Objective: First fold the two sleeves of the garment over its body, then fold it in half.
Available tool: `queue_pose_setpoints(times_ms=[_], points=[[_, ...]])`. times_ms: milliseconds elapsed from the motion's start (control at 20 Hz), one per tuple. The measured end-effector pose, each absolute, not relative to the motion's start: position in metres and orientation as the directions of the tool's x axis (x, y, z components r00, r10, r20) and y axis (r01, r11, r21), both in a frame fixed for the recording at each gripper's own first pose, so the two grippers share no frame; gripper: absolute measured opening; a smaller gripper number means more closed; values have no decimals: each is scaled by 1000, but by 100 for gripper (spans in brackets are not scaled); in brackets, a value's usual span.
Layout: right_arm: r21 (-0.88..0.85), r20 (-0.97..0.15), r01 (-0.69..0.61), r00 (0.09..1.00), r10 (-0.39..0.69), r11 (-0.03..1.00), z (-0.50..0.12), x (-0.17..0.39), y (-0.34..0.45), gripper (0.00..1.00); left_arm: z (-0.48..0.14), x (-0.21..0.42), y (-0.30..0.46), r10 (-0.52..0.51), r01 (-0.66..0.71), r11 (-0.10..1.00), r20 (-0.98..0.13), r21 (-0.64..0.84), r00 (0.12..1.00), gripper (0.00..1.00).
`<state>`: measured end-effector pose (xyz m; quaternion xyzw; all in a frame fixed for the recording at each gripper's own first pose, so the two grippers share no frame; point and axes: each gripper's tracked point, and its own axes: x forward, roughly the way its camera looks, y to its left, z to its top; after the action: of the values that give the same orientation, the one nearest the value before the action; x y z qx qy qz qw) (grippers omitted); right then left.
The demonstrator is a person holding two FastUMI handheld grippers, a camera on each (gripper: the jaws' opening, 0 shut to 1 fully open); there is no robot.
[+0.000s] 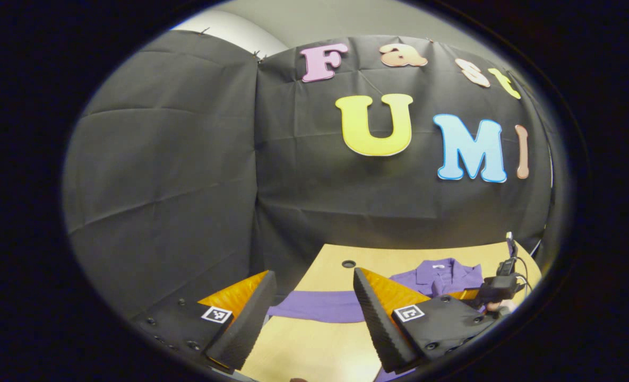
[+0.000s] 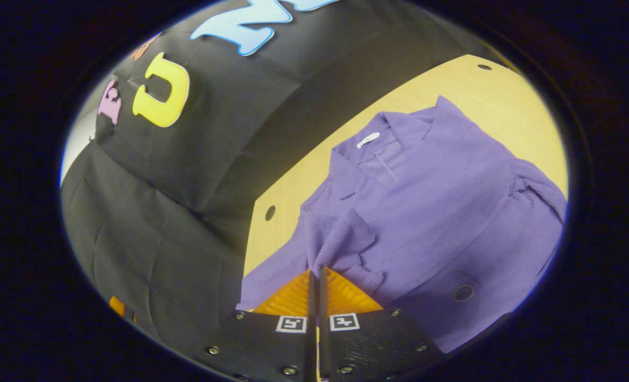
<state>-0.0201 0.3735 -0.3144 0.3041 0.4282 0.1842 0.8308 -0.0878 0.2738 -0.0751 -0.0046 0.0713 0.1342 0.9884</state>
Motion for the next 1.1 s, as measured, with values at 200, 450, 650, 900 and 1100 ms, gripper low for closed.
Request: queue_pose_setpoints(times_ms=[200, 450, 650, 900, 1100], points=[[655, -601, -55, 567, 563, 754, -311, -19, 370, 34, -82, -84, 272, 262, -268, 963, -157, -14, 952, 94], [637, -600, -72, 579, 552, 767, -301, -16, 361, 57, -99, -71, 274, 255, -262, 965, -179, -22, 950, 94], [616, -601, -97, 583, 547, 781, -288, -18, 352, 57, -126, -43, 284, 246, -248, 969, -194, 10, 950, 94], [585, -602, -112, 604, 522, 803, -268, -17, 334, 57, -176, 5, 300, 215, -214, 976, -252, 33, 944, 95], [554, -619, -108, 609, 496, 825, -259, -16, 319, 57, -220, 49, 329, 224, -223, 974, -303, 38, 926, 96]])
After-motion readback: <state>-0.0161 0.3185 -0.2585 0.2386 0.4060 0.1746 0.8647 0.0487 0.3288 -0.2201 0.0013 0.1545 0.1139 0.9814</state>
